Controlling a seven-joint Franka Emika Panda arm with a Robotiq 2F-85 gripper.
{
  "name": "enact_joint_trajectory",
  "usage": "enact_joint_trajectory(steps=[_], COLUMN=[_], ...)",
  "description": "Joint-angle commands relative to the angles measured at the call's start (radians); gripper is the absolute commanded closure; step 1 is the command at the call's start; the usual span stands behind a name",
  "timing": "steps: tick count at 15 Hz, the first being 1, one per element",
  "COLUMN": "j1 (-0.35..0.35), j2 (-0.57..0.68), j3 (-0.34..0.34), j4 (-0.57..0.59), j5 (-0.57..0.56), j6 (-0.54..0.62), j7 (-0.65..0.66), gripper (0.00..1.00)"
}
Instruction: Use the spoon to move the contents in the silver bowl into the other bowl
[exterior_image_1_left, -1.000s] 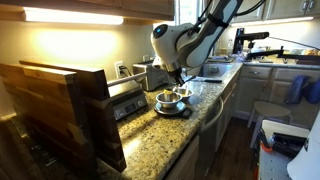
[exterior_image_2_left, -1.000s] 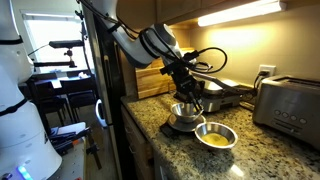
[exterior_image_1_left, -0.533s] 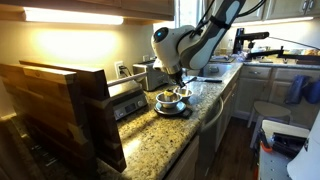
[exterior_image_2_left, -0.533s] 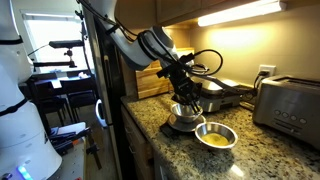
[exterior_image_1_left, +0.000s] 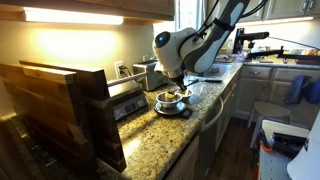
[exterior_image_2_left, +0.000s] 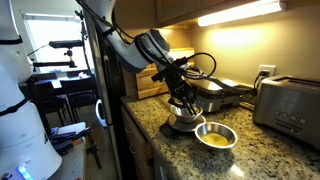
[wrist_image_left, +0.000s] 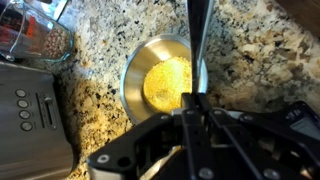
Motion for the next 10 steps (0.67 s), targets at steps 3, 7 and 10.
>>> enact_joint_trajectory(steps=[3,7,10], j1=[0.035,0.049,0.056], j2=[-0.071,-0.079,-0.085], j3=[0.006,0.015,0.025], j4=[-0.079,-0.100,-0.114], j5=[-0.092,-0.127,-0.151], j6=[-0.044,-0.070,-0.091], j7=[0.144,0.223,0.276], gripper=[0.93,0.93,0.93])
